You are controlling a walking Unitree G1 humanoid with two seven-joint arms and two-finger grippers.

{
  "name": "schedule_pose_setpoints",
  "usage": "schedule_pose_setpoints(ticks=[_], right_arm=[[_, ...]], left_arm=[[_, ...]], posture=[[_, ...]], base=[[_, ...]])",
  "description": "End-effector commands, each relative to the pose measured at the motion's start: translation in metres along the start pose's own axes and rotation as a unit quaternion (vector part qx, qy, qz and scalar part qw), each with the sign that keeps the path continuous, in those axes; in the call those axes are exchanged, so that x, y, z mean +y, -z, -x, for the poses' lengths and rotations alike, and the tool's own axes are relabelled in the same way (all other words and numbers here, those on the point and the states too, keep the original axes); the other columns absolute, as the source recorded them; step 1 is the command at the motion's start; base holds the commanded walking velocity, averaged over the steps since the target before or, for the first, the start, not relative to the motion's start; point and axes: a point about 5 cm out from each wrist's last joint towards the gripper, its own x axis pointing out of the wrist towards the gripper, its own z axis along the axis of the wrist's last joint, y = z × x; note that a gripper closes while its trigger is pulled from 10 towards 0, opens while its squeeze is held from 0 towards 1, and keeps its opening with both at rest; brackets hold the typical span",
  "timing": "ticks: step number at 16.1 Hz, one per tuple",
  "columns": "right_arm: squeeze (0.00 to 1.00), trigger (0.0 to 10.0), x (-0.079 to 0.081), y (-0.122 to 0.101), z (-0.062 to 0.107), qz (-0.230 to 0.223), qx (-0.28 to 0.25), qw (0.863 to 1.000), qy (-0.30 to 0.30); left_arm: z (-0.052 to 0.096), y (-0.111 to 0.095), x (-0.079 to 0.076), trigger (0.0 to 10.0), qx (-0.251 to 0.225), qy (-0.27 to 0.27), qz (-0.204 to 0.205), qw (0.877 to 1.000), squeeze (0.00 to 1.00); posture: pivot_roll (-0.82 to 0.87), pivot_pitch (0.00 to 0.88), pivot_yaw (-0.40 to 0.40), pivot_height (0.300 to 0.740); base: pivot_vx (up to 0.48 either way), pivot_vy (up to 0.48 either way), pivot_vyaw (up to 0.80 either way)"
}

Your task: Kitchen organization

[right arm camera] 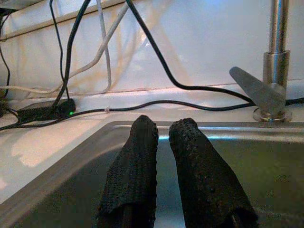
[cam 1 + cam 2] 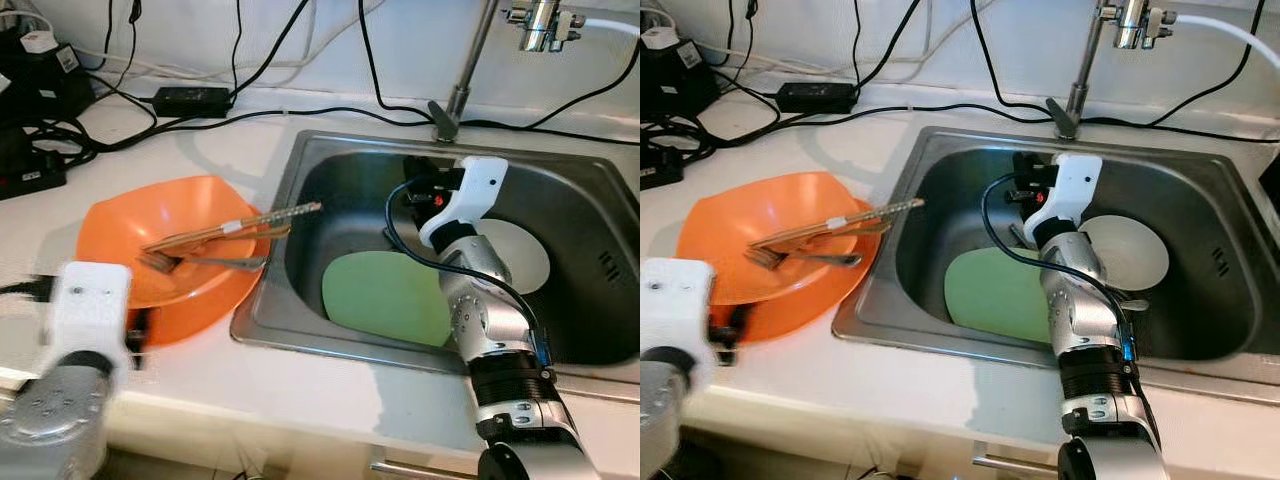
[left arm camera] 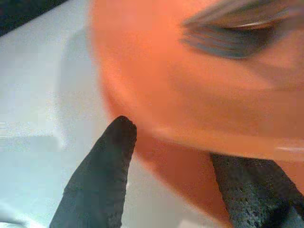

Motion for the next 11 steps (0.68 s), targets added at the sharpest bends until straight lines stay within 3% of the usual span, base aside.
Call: schedule_pose_setpoints(ticks=[1, 3, 7, 11], right_arm=[[0.00, 10.0, 0.004, -0.003, -0.004, -0.005, -0.008, 1.000, -0.008], [0.00, 10.0, 0.004, -0.003, -0.004, -0.005, -0.007, 1.000, -0.009], [0.00, 10.0, 0.003, -0.002, -0.003, -0.005, -0.008, 1.000, -0.007], [0.00, 10.0, 0.002, -0.001, -0.002, -0.006, -0.007, 1.000, -0.004]], left_arm=[[-0.003, 0.004, 0.012, 10.0, 0.015, -0.046, -0.003, 0.999, 0.00], [-0.007, -0.003, 0.023, 10.0, -0.008, -0.087, -0.008, 0.996, 0.00], [-0.011, -0.013, 0.030, 10.0, -0.035, -0.119, -0.032, 0.992, 0.00], [-0.010, -0.031, 0.048, 10.0, -0.097, -0.202, -0.086, 0.971, 0.00]], posture=[[0.28, 0.127, -0.009, 0.740], [0.28, 0.125, -0.016, 0.740], [0.27, 0.125, -0.011, 0.740], [0.27, 0.115, -0.010, 0.740]], base=[[0.000, 0.000, 0.00], [0.000, 0.000, 0.00], [0.000, 0.000, 0.00], [0.000, 0.000, 0.00]])
